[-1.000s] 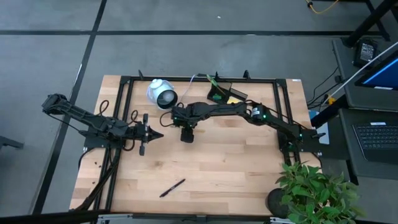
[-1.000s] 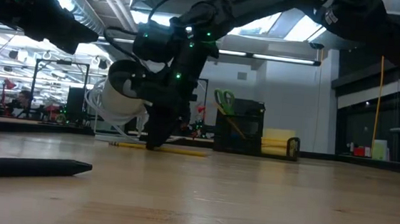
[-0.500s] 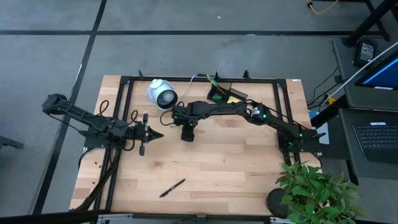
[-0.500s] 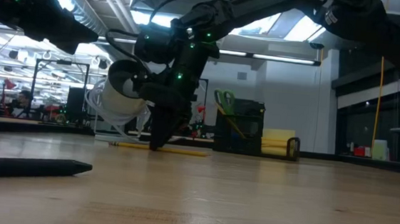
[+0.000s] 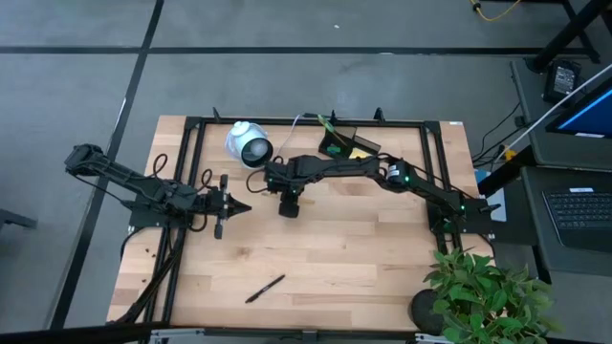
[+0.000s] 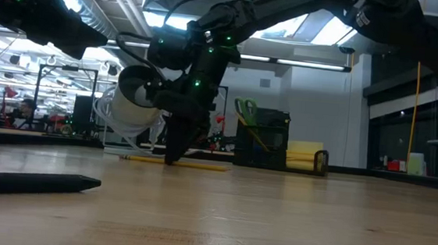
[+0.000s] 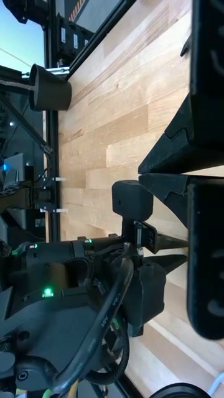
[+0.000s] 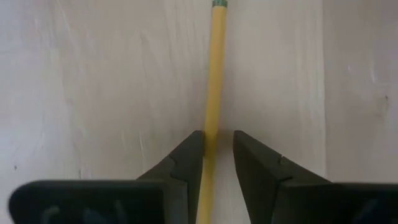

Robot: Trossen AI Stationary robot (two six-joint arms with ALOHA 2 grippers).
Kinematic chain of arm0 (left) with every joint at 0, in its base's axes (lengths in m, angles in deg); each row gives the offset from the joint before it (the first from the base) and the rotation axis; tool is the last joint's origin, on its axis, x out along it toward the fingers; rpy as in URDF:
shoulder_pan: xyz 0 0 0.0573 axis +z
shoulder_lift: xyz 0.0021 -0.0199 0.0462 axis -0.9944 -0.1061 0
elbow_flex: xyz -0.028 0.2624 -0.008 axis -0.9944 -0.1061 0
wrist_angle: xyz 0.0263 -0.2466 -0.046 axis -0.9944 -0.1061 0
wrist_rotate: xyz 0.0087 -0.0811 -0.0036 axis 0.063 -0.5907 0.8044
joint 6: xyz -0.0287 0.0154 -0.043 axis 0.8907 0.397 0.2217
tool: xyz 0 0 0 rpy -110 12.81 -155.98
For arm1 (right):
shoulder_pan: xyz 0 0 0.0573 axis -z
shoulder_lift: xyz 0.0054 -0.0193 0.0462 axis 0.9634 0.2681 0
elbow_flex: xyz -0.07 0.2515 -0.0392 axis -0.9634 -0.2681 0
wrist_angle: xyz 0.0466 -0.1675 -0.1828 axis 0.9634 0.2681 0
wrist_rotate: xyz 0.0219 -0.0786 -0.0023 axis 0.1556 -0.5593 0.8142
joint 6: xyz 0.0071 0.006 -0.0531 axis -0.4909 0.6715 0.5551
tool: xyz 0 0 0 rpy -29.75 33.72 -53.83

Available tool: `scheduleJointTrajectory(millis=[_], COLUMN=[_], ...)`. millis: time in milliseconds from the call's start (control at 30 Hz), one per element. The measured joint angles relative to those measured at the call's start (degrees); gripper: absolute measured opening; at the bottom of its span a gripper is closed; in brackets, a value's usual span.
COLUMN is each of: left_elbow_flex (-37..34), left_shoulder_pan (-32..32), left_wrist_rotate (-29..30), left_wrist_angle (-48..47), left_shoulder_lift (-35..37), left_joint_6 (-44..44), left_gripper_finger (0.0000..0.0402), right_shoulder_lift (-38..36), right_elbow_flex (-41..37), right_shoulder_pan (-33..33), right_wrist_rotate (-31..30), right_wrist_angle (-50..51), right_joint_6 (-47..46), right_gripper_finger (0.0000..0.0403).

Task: Pick and place office supplies into organizer
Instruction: Put the yellow pencil into the desk organizer

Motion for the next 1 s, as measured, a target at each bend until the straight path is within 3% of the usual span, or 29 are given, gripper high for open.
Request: scheduleJointTrajectory(millis=[567,1000], left_elbow_flex=[0.00,0.00], left_shoulder_pan=[0.00,0.00], left_wrist_rotate=[0.00,0.01], left_wrist_angle=[0.00,0.00], left_shoulder_lift=[0.00,0.00], left_joint_6=[0.00,0.00], left_gripper_finger=[0.0002,0.0002], right_shoulder_lift=[0.00,-0.02], right_elbow_flex=[-0.04,-0.04], right_shoulder_pan=[-1.12,-1.23], right_wrist_rotate=[0.76,1.43], right_wrist_angle=[0.50,0.34], right_joint_6=[1.42,1.46], right_gripper_finger=[0.0091,0.0025])
